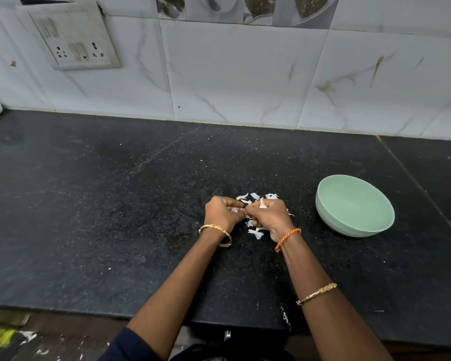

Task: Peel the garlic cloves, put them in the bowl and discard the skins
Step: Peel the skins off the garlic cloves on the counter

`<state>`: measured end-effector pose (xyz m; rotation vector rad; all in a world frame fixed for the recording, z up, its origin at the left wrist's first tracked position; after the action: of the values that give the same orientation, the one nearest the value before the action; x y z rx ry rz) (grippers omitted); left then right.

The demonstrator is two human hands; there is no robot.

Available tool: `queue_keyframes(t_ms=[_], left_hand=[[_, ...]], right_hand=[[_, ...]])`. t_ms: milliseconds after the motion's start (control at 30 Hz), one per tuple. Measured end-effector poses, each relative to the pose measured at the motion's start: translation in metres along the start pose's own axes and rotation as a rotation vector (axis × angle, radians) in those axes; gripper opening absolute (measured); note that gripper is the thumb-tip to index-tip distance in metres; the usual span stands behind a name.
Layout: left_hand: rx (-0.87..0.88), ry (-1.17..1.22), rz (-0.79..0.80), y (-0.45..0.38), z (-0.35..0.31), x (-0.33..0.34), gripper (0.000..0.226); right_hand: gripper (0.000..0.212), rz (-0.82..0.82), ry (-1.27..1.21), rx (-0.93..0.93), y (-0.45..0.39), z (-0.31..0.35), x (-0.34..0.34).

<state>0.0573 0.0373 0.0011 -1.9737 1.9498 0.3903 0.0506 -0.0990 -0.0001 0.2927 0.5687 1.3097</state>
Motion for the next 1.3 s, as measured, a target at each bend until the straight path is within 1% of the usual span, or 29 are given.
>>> queue_keyframes(t_ms=[167,233,400,500,567,633,700,800,867,967,1033,1100,1133,1200,1267,1300], left_hand=[[0.178,-0.104,0.004,0.010,-0.010,0.008,0.021],[0.225,-0.117,0.008,0.013,-0.010,0.010,0.018],[0.272,-0.153,-0.025,0.017,-0.008,0.013,0.012],[0.279,-0.167,-0.025,0.016,-0.009,0.015,0.010],[0.287,-0.177,-0.020,0.015,-0.009,0.014,0.011],[0.281,-0.162,-0.004,0.012,-0.009,0.013,0.013],[0.225,-0.088,-0.013,0.009,-0.007,0.008,0.016],[0.096,0.058,-0.052,0.002,0.001,-0.006,0.017],[0.034,0.140,-0.036,-0.001,0.005,-0.012,0.016],[0.058,0.101,0.017,-0.007,-0.001,-0.016,0.018],[0.077,0.082,0.043,-0.010,-0.006,-0.016,0.019],[0.077,0.077,0.008,-0.013,-0.008,-0.019,0.019],[0.069,0.068,-0.019,-0.014,-0.009,-0.022,0.019],[0.056,0.046,-0.060,-0.015,-0.009,-0.027,0.017],[0.062,0.022,-0.090,-0.013,-0.011,-0.030,0.013],[0.074,0.019,-0.095,-0.011,-0.013,-0.030,0.012]], right_hand=[[0.006,-0.087,0.007,-0.001,-0.001,0.000,0.004],[0.011,-0.131,0.001,-0.012,-0.001,-0.002,0.005],[0.020,-0.204,0.026,-0.029,0.001,-0.002,0.005],[0.011,-0.222,0.013,-0.032,0.001,-0.005,0.007],[0.010,-0.226,-0.002,-0.052,0.003,-0.007,0.007],[0.013,-0.196,-0.017,-0.050,0.006,-0.006,0.006],[0.017,-0.145,-0.043,-0.021,0.005,-0.004,0.005],[0.010,-0.054,-0.153,0.043,0.003,-0.002,-0.001],[0.008,-0.043,-0.173,0.074,0.002,-0.002,-0.011],[0.006,-0.057,-0.098,0.076,0.000,0.002,-0.024],[0.011,-0.063,-0.056,0.079,-0.002,0.004,-0.029],[0.010,-0.063,-0.058,0.091,-0.002,0.008,-0.033],[0.008,-0.038,-0.104,0.106,-0.001,0.011,-0.033],[0.004,0.081,-0.300,0.162,0.005,0.016,-0.033],[0.016,0.214,-0.491,0.205,0.012,0.020,-0.033],[0.024,0.270,-0.543,0.209,0.015,0.021,-0.033]])
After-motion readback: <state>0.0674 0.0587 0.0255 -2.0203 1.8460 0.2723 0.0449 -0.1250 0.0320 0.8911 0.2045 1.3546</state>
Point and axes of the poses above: each hand's wrist, its own y-axis away from the middle knuckle, its own x-axis out of the palm, z = x × y, the point moved 5 cm from there along -y, towards the middle knuckle, and after that the axes turned 10 degrees about x, right-handed, at the moved point
